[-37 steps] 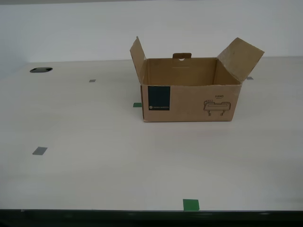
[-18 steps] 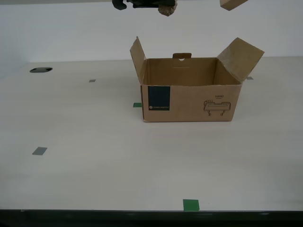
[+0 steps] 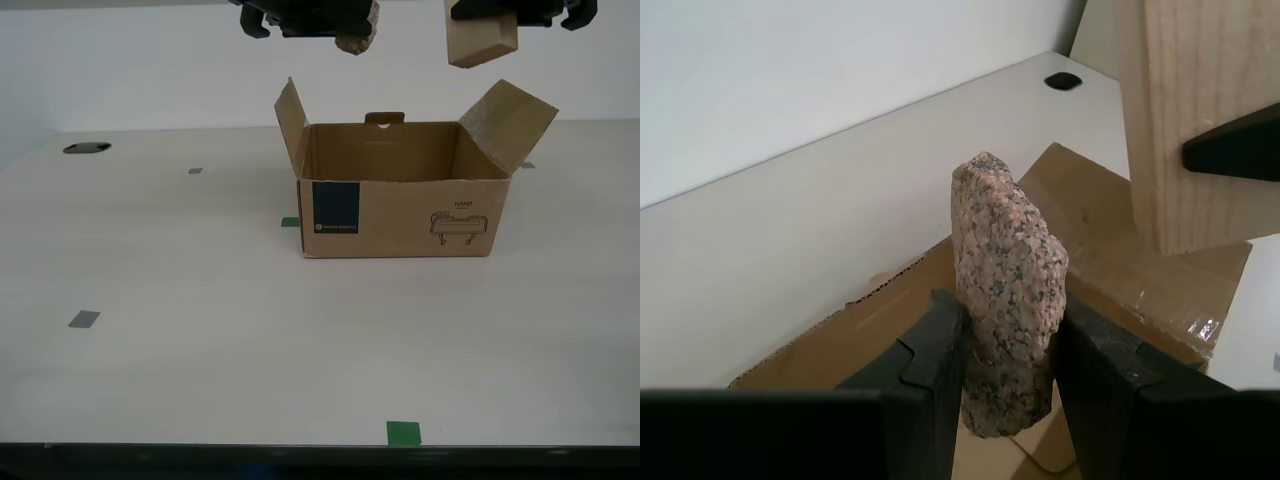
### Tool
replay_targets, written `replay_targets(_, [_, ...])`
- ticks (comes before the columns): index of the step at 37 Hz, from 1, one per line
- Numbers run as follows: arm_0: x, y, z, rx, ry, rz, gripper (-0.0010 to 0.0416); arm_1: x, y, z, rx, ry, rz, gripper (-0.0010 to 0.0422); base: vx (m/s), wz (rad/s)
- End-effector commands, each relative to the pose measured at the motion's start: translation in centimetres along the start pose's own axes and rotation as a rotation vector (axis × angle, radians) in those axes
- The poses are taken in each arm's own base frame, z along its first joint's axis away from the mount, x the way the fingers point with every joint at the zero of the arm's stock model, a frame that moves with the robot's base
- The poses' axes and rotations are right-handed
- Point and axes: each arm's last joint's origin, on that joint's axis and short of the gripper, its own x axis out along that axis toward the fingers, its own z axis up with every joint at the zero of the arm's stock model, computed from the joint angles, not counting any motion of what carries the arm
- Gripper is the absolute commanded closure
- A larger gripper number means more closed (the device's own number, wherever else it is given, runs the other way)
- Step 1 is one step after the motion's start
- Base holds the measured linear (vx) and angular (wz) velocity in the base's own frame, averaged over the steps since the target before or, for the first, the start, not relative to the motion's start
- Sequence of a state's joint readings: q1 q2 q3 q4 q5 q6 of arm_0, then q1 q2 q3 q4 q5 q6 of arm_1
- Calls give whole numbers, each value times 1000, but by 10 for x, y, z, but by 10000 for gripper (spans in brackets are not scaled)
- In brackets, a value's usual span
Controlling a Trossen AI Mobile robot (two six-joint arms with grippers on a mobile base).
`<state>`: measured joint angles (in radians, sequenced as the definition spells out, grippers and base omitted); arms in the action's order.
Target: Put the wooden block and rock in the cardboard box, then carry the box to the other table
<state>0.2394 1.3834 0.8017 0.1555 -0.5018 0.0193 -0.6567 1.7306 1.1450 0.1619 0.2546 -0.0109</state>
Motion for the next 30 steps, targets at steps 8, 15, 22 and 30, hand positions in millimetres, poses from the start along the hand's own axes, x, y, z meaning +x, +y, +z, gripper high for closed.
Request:
replay_targets(8, [1, 1, -13, -11, -23, 12, 406, 1, 0, -15, 24, 12, -5, 412, 0, 0])
replay_targets(15, [1, 1, -12, -11, -24, 12, 406, 0, 0, -15, 17, 10, -4, 412, 0, 0])
replay_targets(22, [1, 1, -13, -10, -23, 12, 406, 0, 0, -15, 7, 6, 0, 412, 0, 0])
replay_targets(30, [1, 1, -13, -9, -22, 11, 406, 0, 0, -15, -2, 6, 0, 412, 0, 0])
